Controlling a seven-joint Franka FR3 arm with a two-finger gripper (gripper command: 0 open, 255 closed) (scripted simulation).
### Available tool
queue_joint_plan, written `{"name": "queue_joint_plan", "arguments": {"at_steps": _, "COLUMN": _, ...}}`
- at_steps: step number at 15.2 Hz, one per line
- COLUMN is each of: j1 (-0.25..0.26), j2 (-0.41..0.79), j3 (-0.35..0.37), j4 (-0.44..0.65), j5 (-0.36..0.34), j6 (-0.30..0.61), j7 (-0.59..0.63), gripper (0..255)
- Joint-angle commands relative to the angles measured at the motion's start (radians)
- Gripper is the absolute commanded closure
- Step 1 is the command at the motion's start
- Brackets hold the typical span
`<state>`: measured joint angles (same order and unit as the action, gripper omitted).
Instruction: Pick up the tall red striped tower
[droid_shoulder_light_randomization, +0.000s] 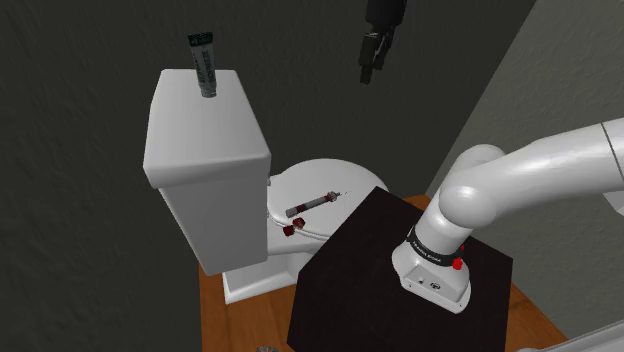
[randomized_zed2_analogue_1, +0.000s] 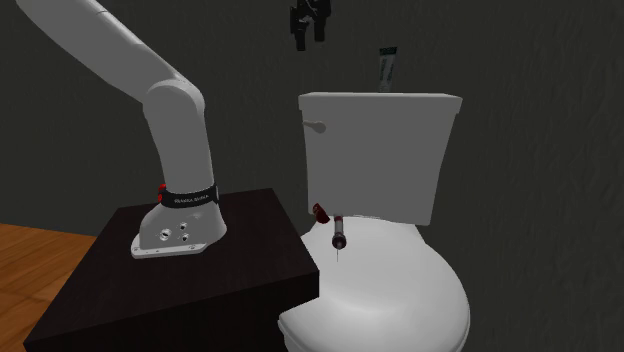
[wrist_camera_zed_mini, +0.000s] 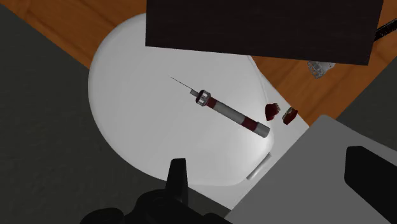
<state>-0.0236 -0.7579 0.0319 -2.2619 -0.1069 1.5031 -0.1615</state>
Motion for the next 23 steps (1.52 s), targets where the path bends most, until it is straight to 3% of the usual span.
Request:
{"name": "queue_joint_plan", "arguments": {"at_steps": 1, "j1": 0.000, "j2": 0.000, "j3": 0.000, "j4": 0.000, "j5": 0.000, "j6": 0.000, "j7": 0.000, "gripper": 0}}
{"name": "queue_joint_plan", "arguments": {"at_steps": 13, "j1": 0.015, "j2": 0.022, "j3": -0.080, "j4": -0.386, "j5": -0.075, "j6": 0.411, "j7": -0.119, "gripper": 0}}
{"name": "queue_joint_plan", "arguments": {"at_steps": 23, "j1": -0.009, "j2": 0.263, "j3": -0.152, "j4": -0.570, "j5": -0.180, "j6": 0.842, "j7": -0.196, "gripper": 0}}
